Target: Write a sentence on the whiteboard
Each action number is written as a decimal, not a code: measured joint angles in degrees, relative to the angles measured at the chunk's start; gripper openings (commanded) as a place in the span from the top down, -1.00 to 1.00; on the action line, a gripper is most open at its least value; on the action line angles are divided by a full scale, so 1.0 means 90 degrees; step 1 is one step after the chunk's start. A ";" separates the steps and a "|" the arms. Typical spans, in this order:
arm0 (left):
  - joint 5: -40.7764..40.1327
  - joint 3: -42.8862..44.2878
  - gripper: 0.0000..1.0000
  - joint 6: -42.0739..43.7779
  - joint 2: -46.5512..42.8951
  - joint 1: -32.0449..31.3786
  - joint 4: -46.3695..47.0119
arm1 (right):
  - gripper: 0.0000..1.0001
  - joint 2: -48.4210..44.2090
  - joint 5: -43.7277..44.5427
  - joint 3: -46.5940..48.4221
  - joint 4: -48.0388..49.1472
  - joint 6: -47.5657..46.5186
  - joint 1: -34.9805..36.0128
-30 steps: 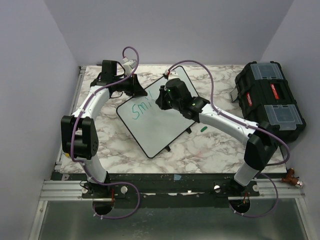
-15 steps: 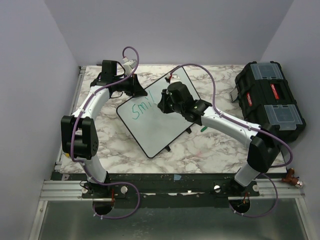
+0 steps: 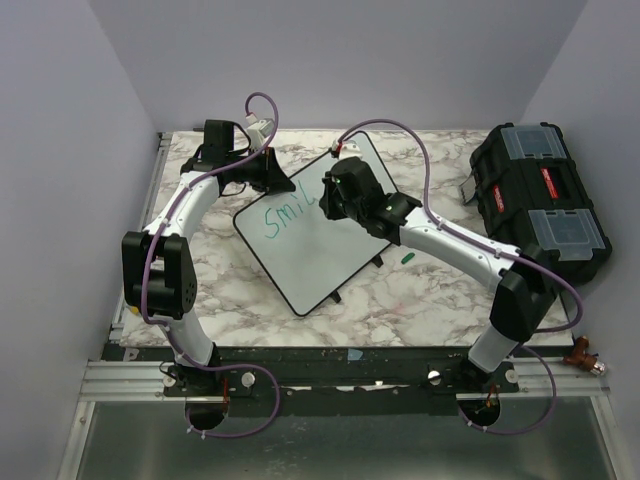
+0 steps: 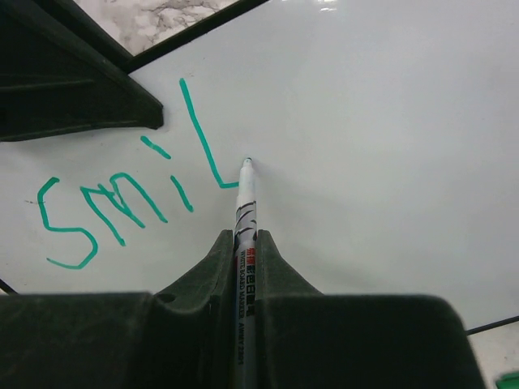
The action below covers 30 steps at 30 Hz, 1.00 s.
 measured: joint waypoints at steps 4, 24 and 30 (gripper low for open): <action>0.0000 0.0002 1.00 0.0000 0.0000 -0.0007 0.0002 | 0.99 0.0019 0.0107 0.0192 -0.0075 -0.0090 -0.0007; -0.0002 0.0005 1.00 0.0000 0.0000 -0.0010 0.0005 | 0.99 -0.0165 0.0170 0.0019 0.0192 -0.0017 -0.0095; -0.0002 0.0005 1.00 0.0000 0.0000 -0.0010 0.0005 | 0.99 0.0005 0.0090 0.0019 0.0255 0.0002 -0.0131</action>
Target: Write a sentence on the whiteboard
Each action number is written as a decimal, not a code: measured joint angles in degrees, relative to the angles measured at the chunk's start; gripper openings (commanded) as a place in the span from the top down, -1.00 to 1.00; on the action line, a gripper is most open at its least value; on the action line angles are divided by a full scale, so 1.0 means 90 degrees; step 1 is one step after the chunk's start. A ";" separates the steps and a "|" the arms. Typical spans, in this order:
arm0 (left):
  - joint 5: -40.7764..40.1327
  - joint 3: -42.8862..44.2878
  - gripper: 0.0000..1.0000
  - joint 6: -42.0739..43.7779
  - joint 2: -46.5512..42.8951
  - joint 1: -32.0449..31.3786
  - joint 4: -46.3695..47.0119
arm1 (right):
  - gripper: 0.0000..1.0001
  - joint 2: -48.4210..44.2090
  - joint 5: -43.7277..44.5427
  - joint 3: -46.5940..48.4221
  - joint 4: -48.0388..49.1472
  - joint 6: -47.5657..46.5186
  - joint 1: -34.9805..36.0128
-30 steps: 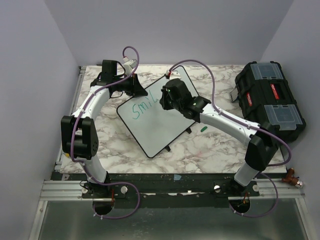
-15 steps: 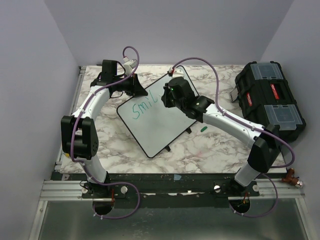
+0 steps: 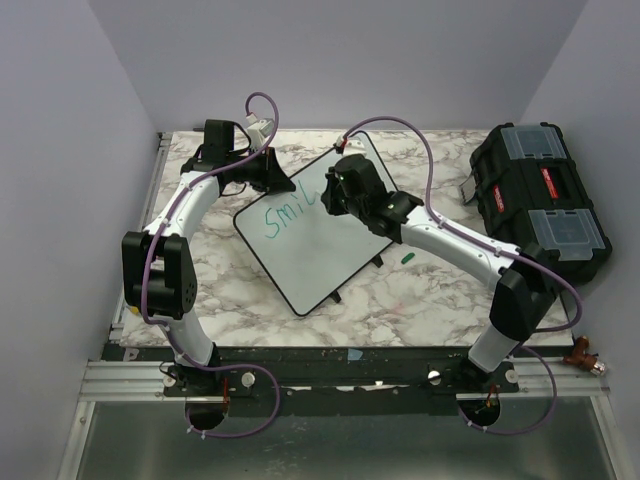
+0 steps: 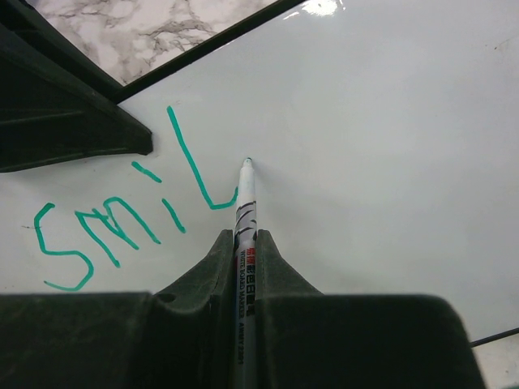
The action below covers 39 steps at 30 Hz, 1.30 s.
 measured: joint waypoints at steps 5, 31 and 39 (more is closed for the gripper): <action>-0.0022 0.0005 1.00 0.0000 0.0000 0.0000 -0.0007 | 0.99 0.0073 -0.0032 0.0002 0.0019 0.0036 -0.0005; -0.0070 0.0007 1.00 0.0000 0.0000 -0.0005 -0.0029 | 0.99 0.0253 -0.0262 0.0284 0.0056 0.0158 -0.0214; -0.0102 0.0007 1.00 -0.0002 0.0000 -0.0005 -0.0131 | 0.99 0.0219 -0.0571 0.0044 0.0391 0.0274 -0.0250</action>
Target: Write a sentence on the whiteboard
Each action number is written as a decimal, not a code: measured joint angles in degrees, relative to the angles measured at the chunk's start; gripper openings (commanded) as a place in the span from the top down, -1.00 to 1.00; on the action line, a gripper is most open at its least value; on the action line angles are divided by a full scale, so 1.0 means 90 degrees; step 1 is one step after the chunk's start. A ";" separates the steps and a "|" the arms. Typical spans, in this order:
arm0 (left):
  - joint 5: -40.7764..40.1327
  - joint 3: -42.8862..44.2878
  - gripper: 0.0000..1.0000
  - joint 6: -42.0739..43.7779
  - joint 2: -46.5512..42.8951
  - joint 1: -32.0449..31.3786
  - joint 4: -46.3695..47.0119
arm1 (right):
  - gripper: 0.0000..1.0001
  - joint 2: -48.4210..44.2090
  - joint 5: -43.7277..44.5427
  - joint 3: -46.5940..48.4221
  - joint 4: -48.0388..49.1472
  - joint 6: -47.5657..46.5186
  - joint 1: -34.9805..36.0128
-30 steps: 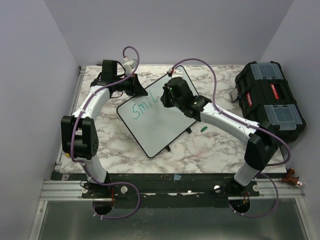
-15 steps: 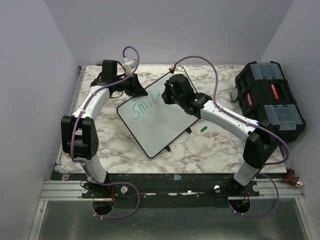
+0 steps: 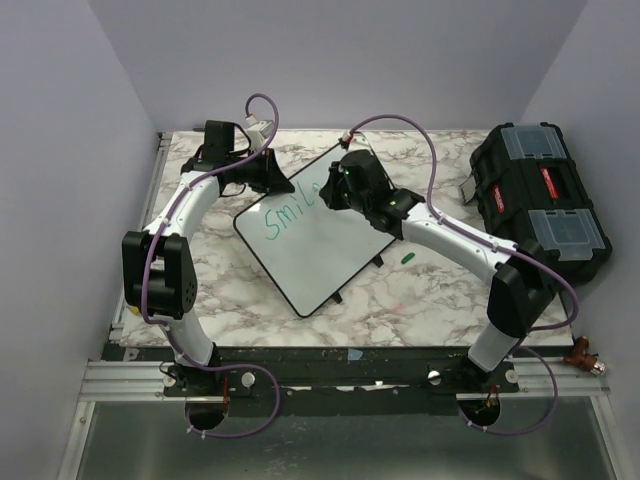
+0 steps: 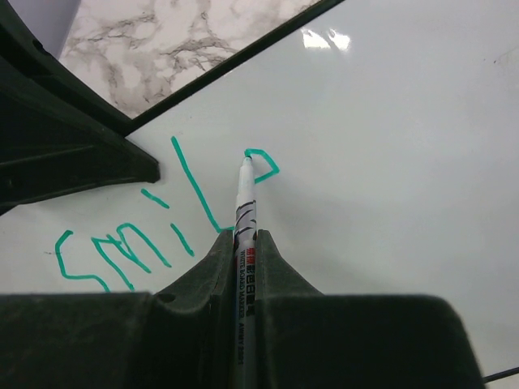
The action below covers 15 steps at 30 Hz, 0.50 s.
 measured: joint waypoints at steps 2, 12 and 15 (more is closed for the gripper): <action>-0.0019 0.0000 1.00 -0.0002 0.0000 0.0000 -0.0024 | 0.99 -0.0080 -0.0039 -0.0182 0.0102 0.0044 0.0000; -0.0019 0.0000 1.00 0.0000 0.0000 0.0000 -0.0024 | 0.99 -0.0398 -0.0109 -0.0743 0.0199 0.0170 0.0000; -0.0019 0.0000 1.00 -0.0002 0.0000 0.0000 -0.0024 | 0.99 -0.0398 -0.0061 -0.0743 0.0197 0.0170 0.0000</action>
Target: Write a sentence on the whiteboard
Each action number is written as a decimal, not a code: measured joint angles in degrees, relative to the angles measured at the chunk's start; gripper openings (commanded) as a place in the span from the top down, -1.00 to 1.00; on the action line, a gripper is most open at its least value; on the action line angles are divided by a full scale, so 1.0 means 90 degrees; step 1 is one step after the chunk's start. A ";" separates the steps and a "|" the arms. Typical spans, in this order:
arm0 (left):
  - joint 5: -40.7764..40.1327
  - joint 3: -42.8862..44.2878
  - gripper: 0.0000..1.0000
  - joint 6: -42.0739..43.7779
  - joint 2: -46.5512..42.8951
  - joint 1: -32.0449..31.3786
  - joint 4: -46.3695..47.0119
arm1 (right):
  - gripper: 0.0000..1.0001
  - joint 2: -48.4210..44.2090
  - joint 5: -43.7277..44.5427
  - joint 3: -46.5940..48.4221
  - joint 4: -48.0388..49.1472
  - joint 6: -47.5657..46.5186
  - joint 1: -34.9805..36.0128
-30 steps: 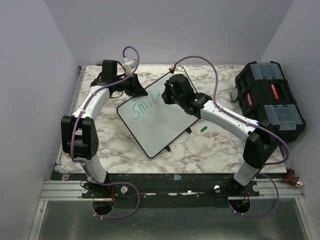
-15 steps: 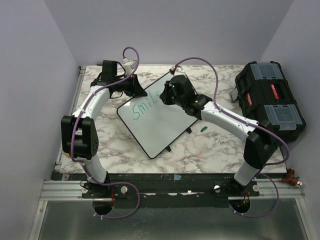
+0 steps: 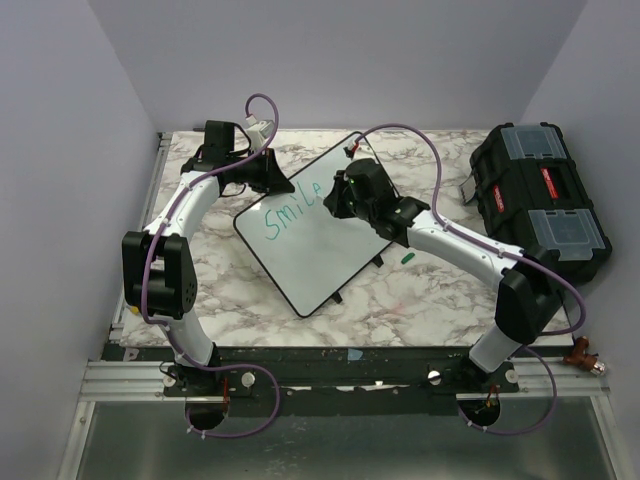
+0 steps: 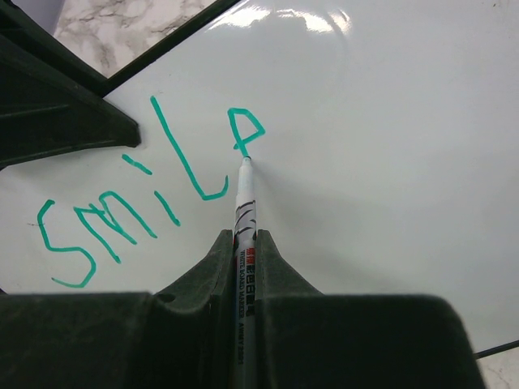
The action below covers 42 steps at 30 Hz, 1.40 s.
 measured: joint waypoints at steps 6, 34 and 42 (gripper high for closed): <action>0.0000 0.0002 1.00 0.0002 0.0000 0.0000 0.0005 | 0.99 0.0032 0.0284 0.0090 -0.0121 -0.0019 0.0012; -0.0090 0.0044 1.00 -0.0012 0.0000 -0.0056 0.0058 | 0.99 -0.0967 0.0376 0.0102 0.0070 -0.0199 -0.0119; -0.0092 0.0041 1.00 -0.0019 0.0000 -0.0070 0.0087 | 0.99 -0.0993 0.0158 -0.0279 0.0141 -0.0100 -0.0170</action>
